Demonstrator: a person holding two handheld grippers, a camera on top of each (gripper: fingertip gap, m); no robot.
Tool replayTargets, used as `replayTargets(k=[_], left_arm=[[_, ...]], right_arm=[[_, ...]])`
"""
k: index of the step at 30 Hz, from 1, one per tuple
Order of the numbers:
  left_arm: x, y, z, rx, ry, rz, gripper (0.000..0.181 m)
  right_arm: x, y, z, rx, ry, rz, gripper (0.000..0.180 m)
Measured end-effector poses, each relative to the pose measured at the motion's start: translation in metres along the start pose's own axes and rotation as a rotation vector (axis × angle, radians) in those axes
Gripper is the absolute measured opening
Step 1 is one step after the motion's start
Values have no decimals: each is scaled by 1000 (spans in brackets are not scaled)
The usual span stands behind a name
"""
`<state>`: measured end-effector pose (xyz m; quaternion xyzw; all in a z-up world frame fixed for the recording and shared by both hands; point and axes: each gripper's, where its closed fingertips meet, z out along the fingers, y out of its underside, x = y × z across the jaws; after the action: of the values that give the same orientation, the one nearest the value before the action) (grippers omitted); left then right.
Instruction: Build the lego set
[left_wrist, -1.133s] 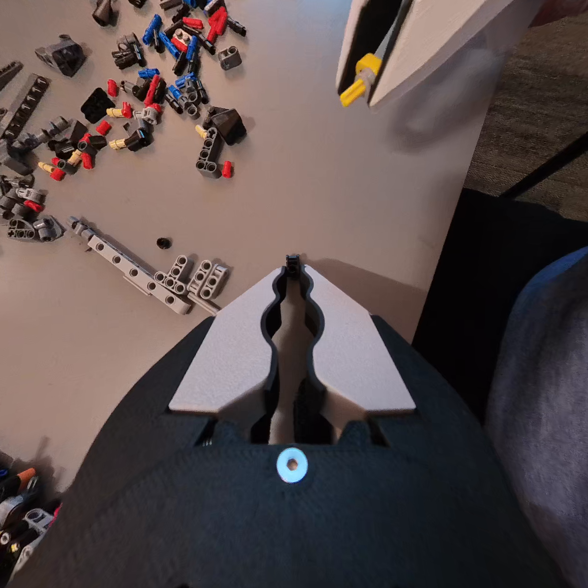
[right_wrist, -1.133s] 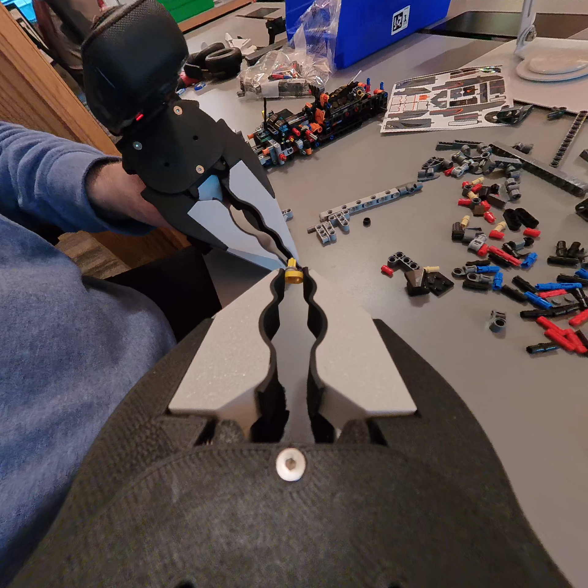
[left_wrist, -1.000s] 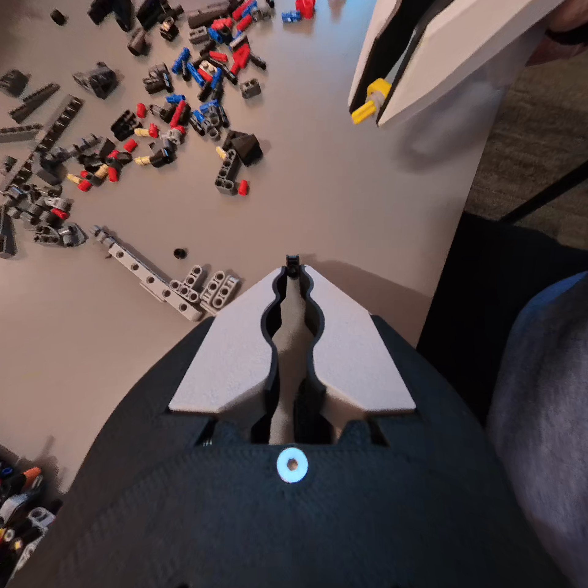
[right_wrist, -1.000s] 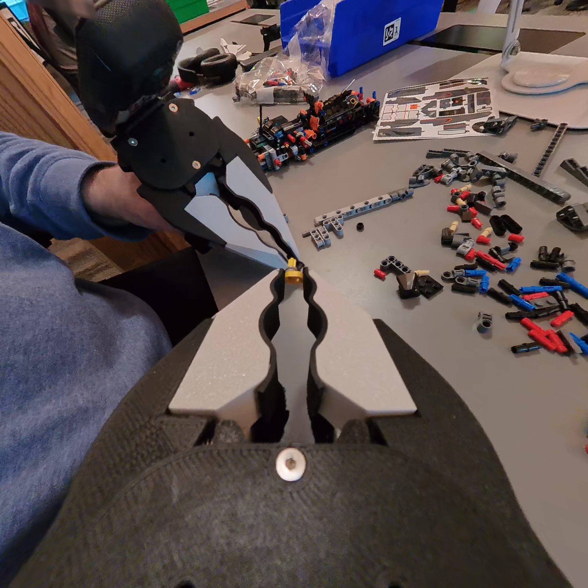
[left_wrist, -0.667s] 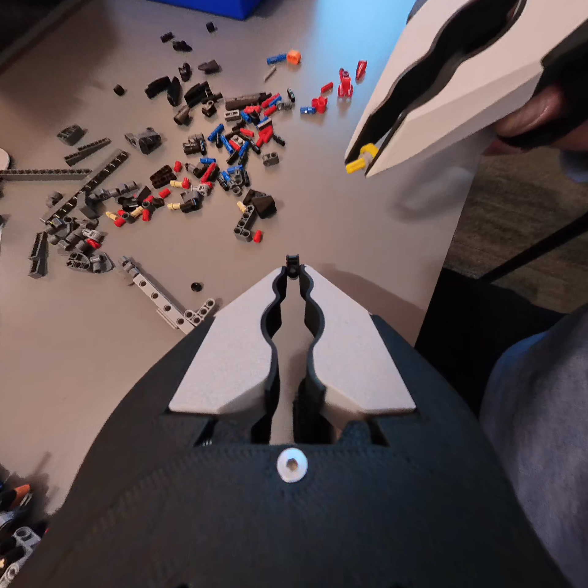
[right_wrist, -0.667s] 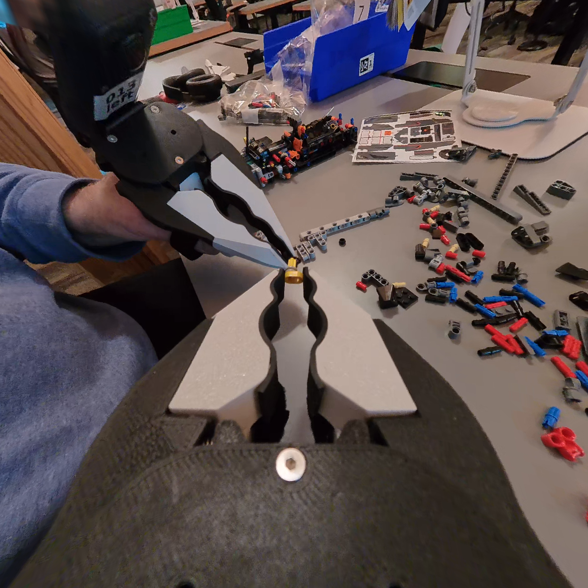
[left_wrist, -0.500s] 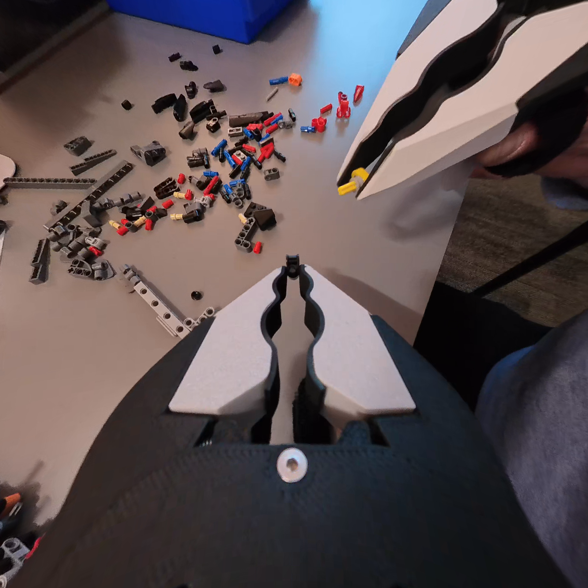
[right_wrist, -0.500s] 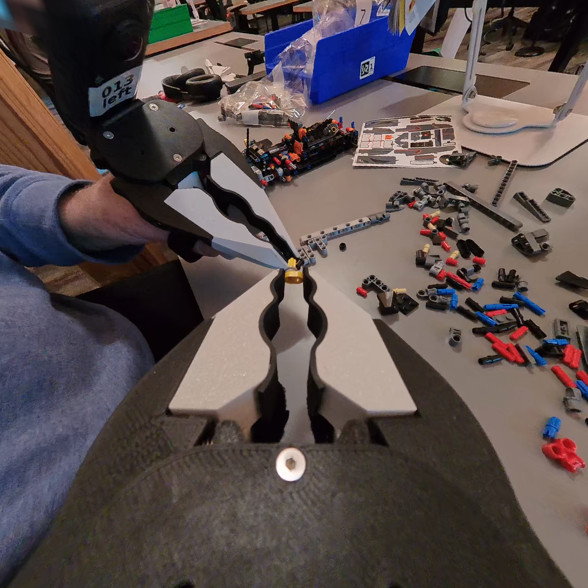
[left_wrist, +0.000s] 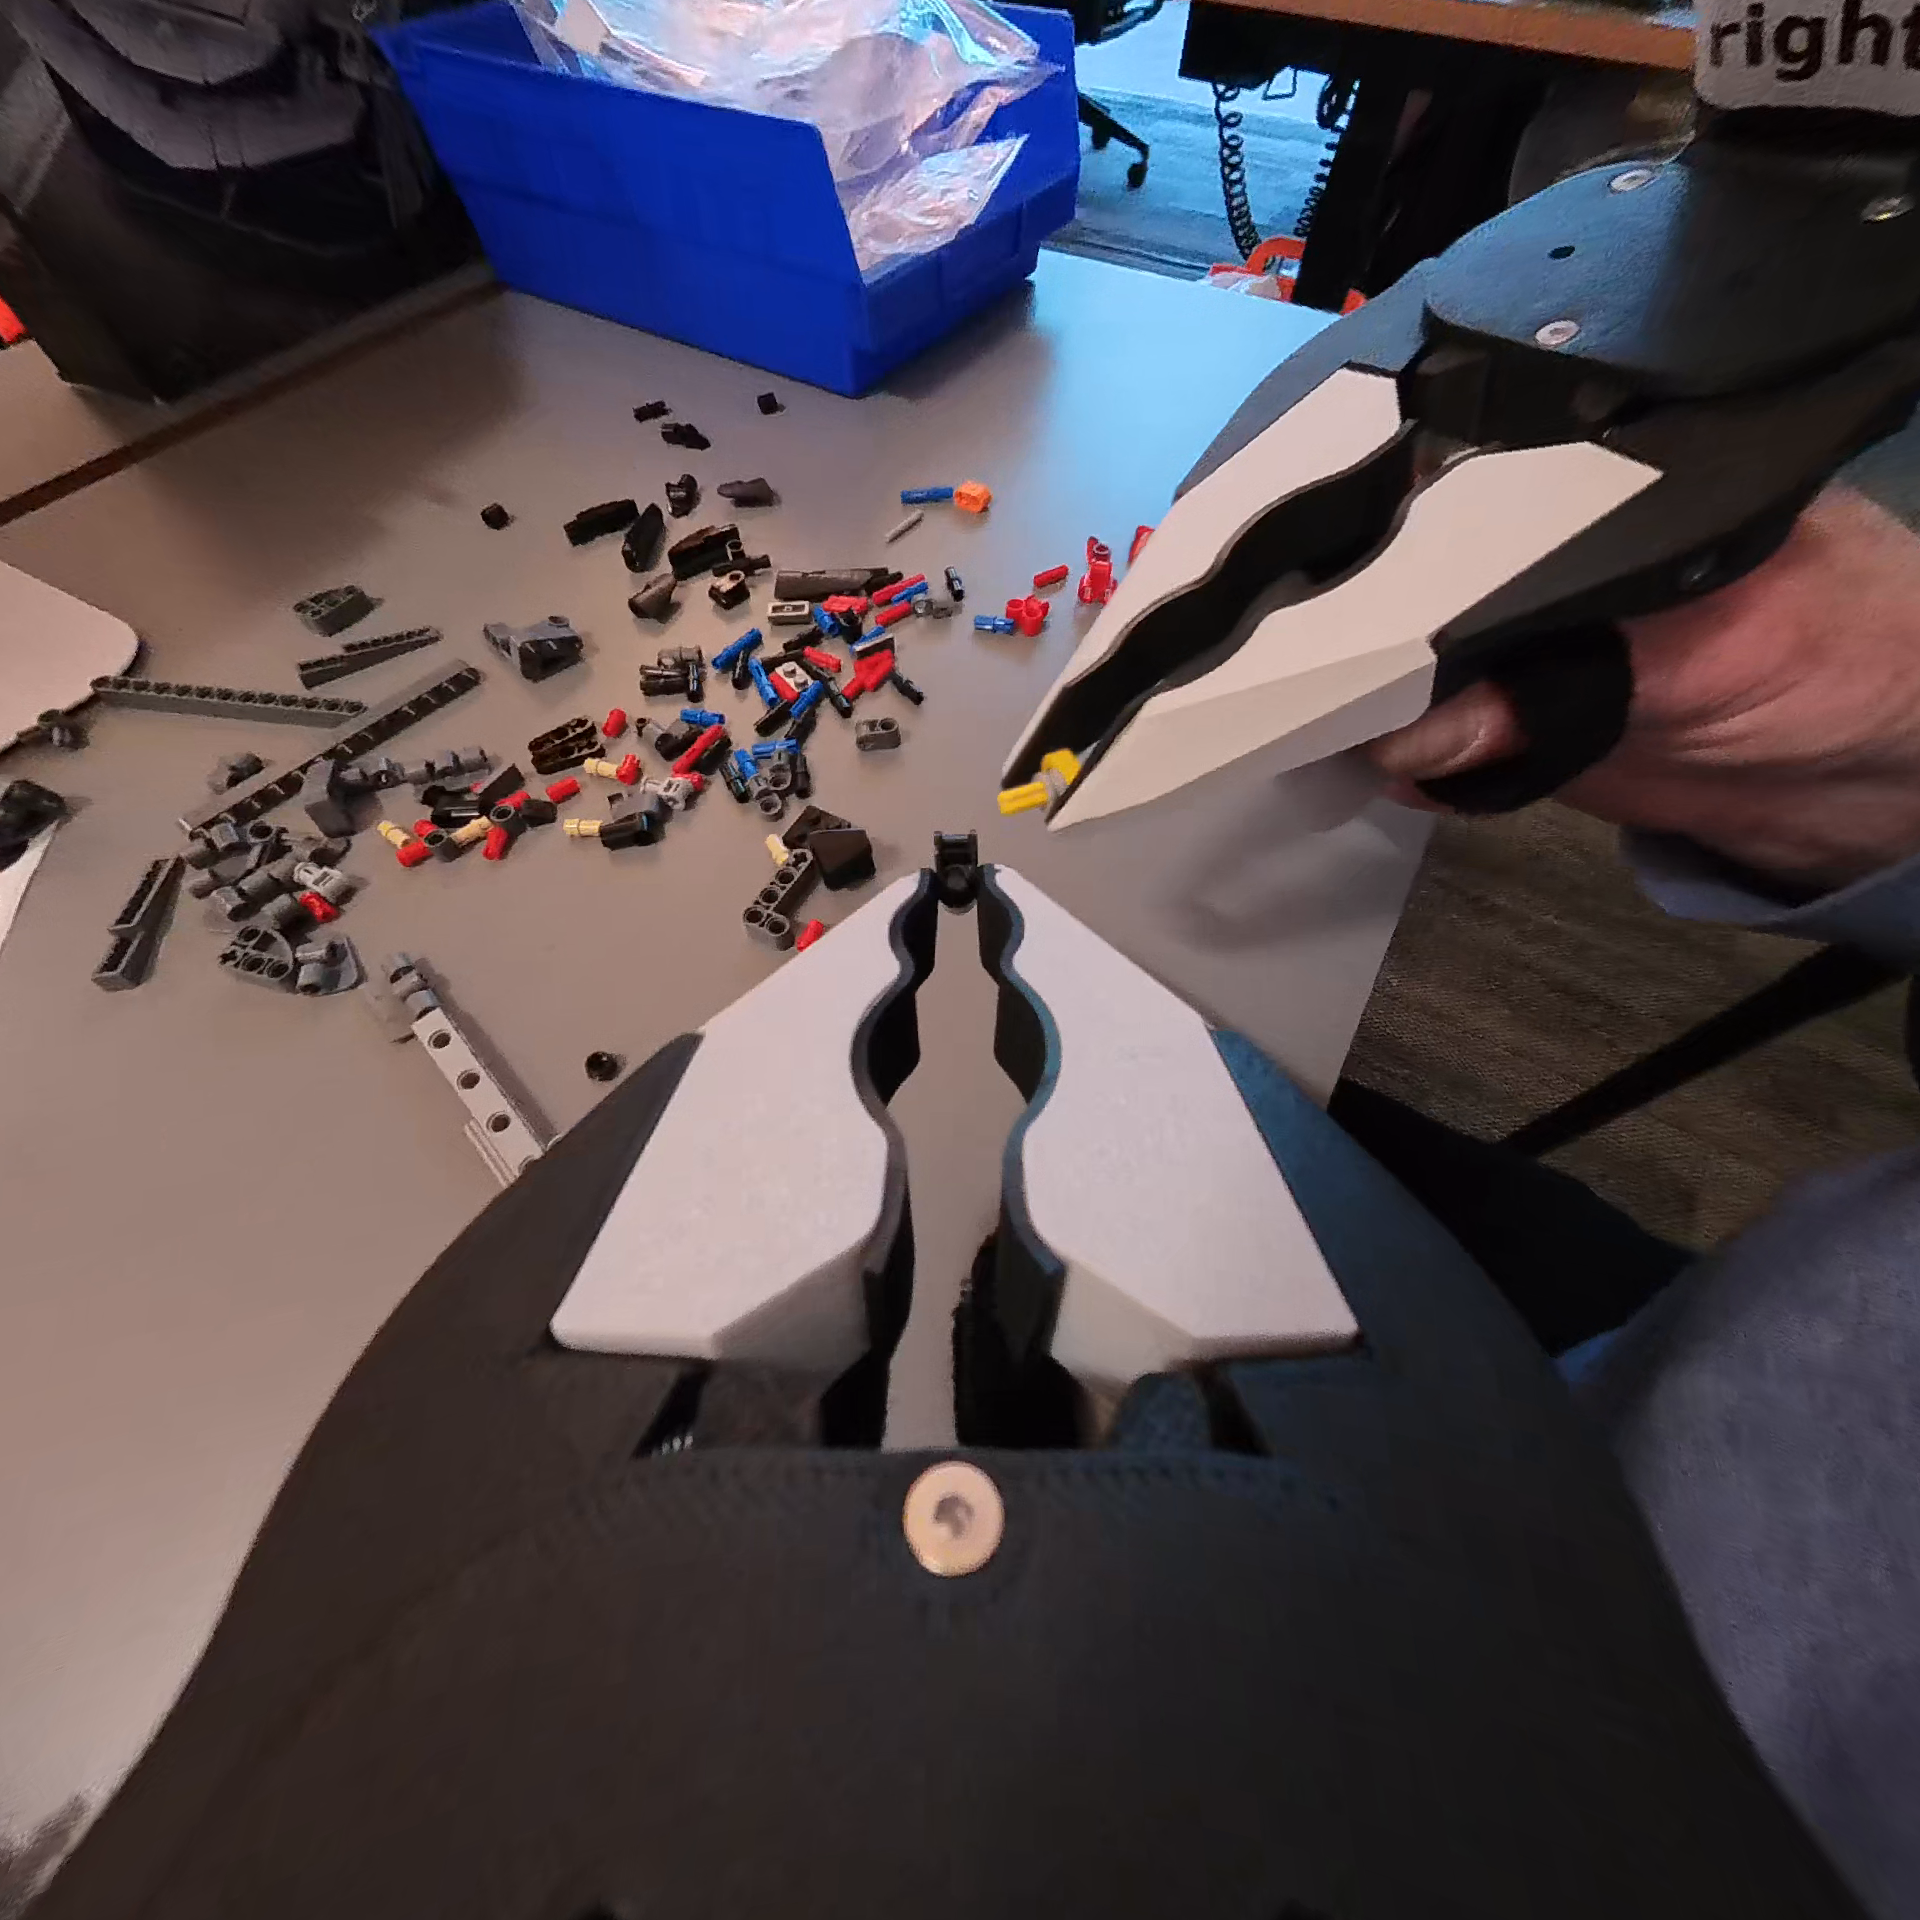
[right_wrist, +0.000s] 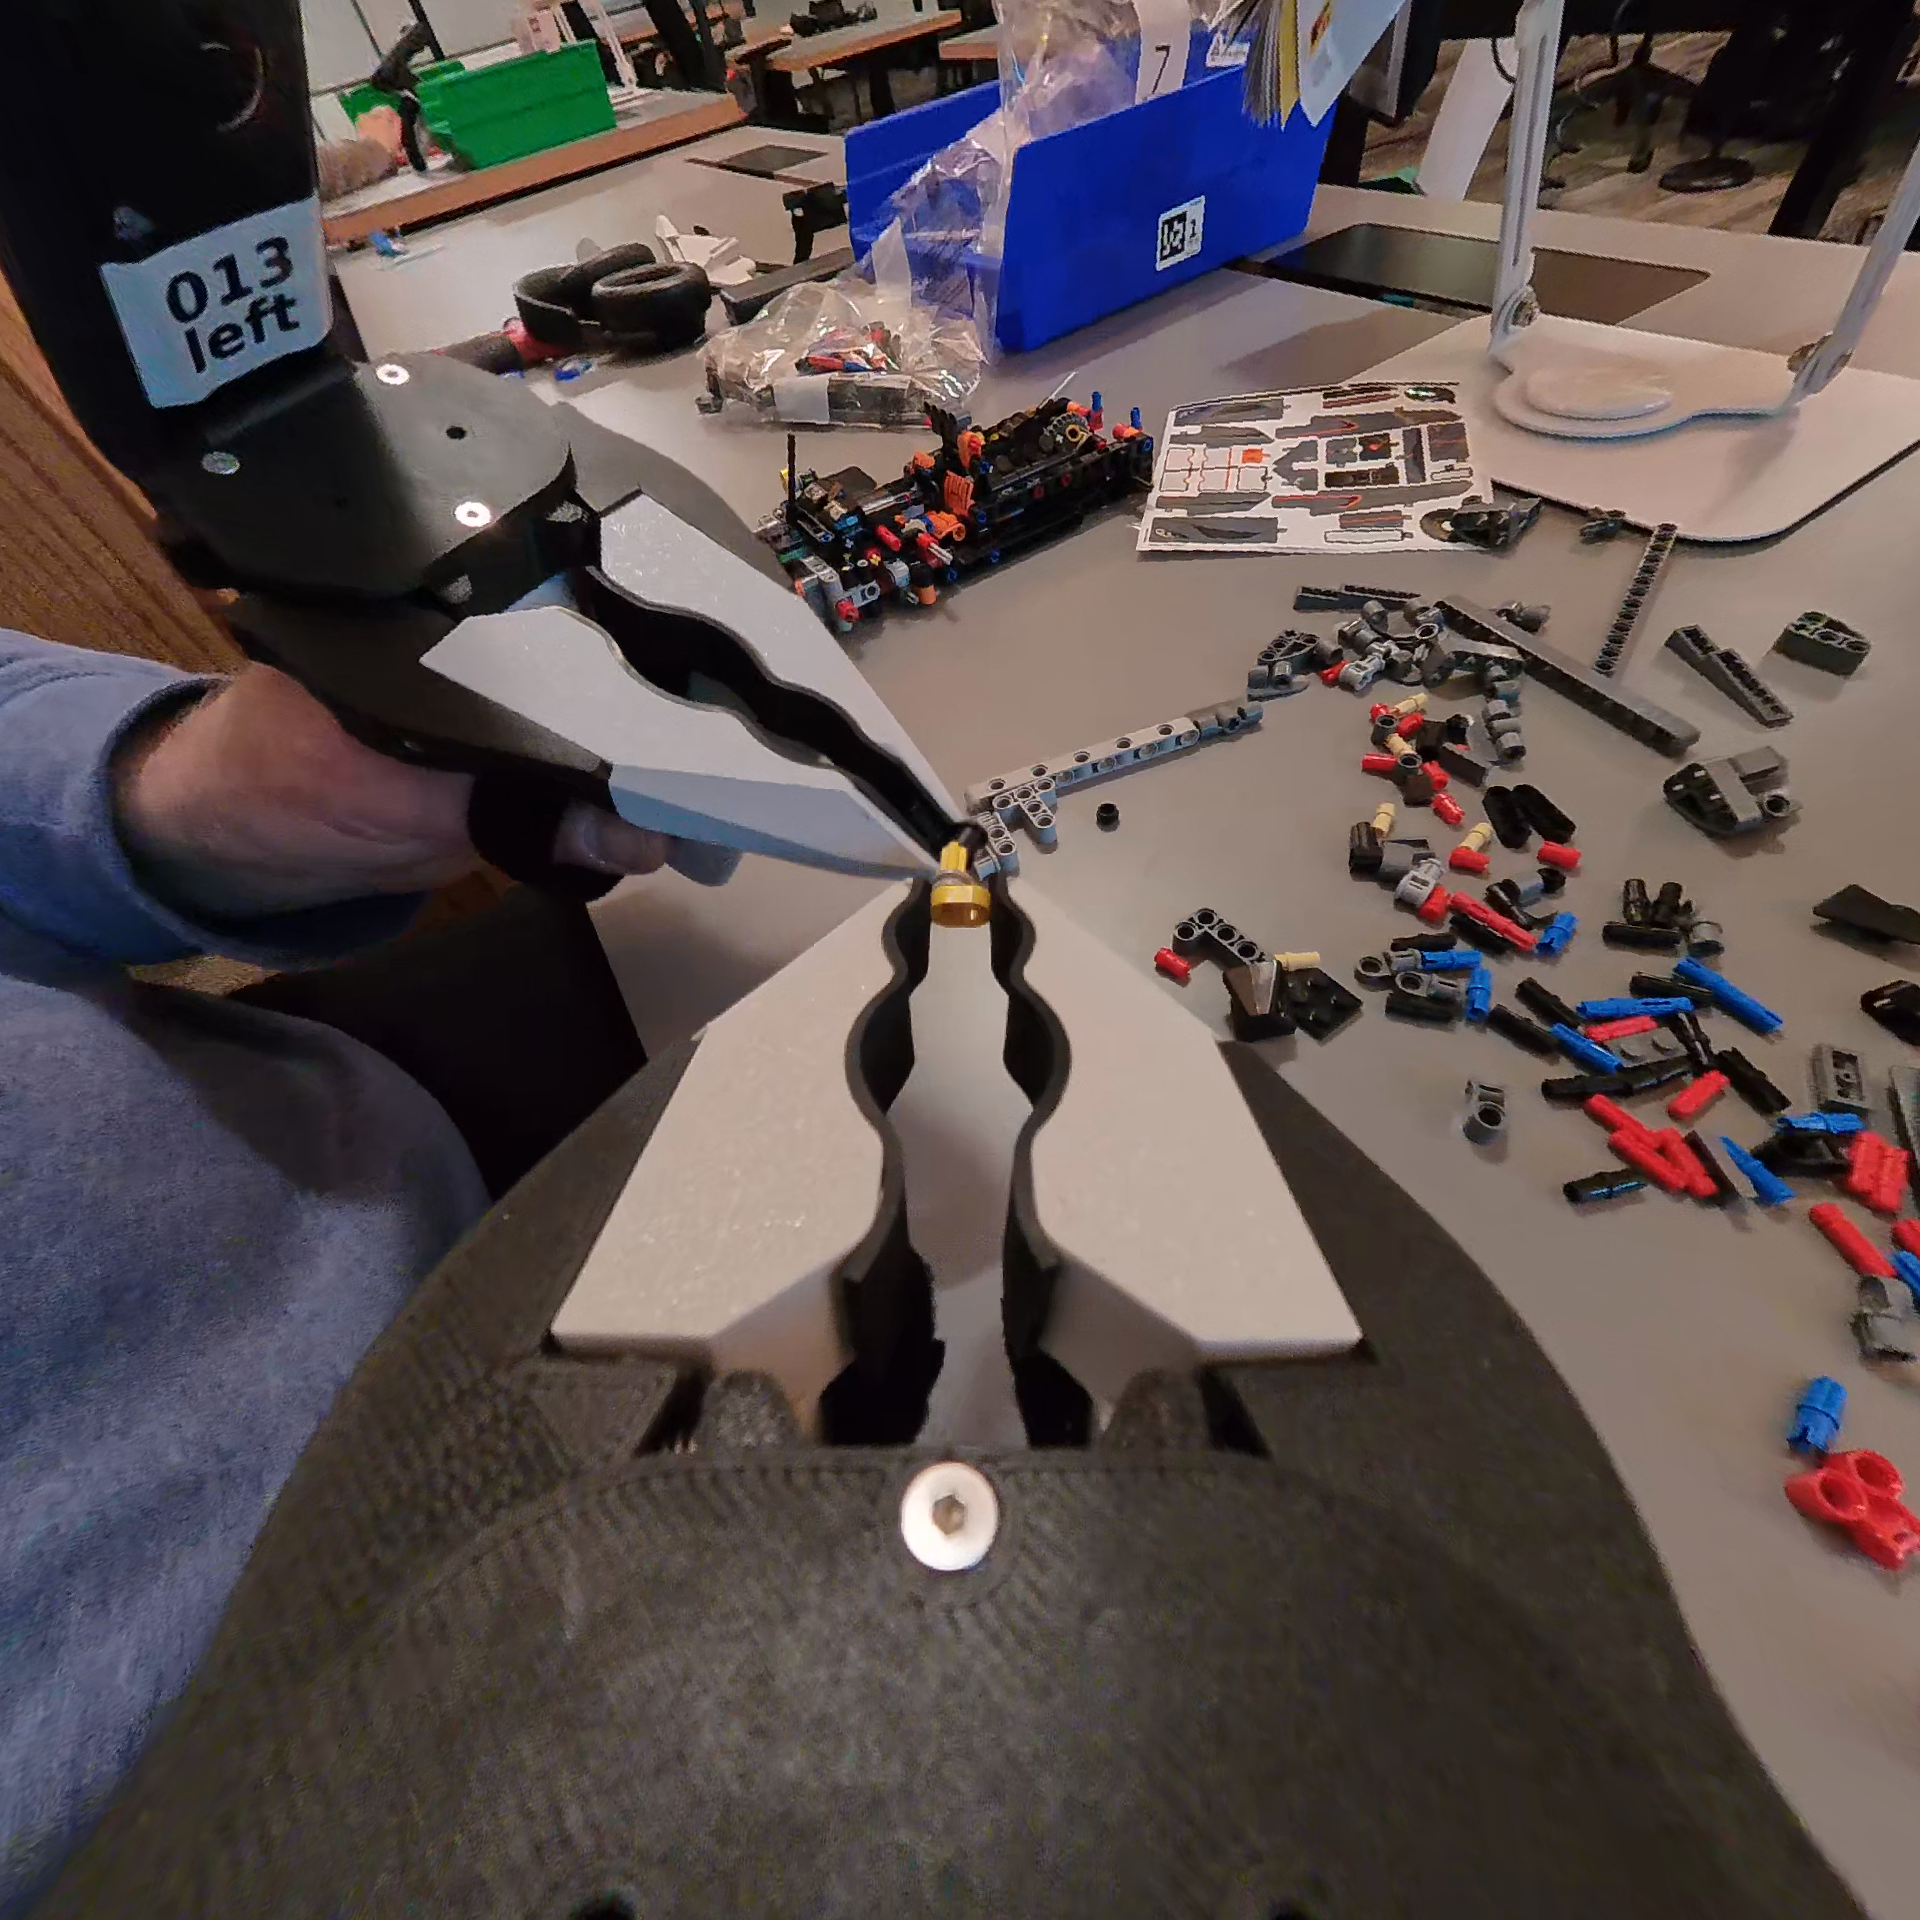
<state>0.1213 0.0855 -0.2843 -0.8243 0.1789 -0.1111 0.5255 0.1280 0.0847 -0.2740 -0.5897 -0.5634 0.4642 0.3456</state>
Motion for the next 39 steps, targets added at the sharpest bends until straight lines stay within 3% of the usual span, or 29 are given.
replayTargets(k=[1, 39], left_arm=[[1, -1, 1, 8, -1, -1, 6], [0, -6, 10, 51, -61, -69, 6]], right_arm=[[-1, 0, 0, 0, -2, -2, 8], [13, 5, 2, -124, 239, -241, 8]])
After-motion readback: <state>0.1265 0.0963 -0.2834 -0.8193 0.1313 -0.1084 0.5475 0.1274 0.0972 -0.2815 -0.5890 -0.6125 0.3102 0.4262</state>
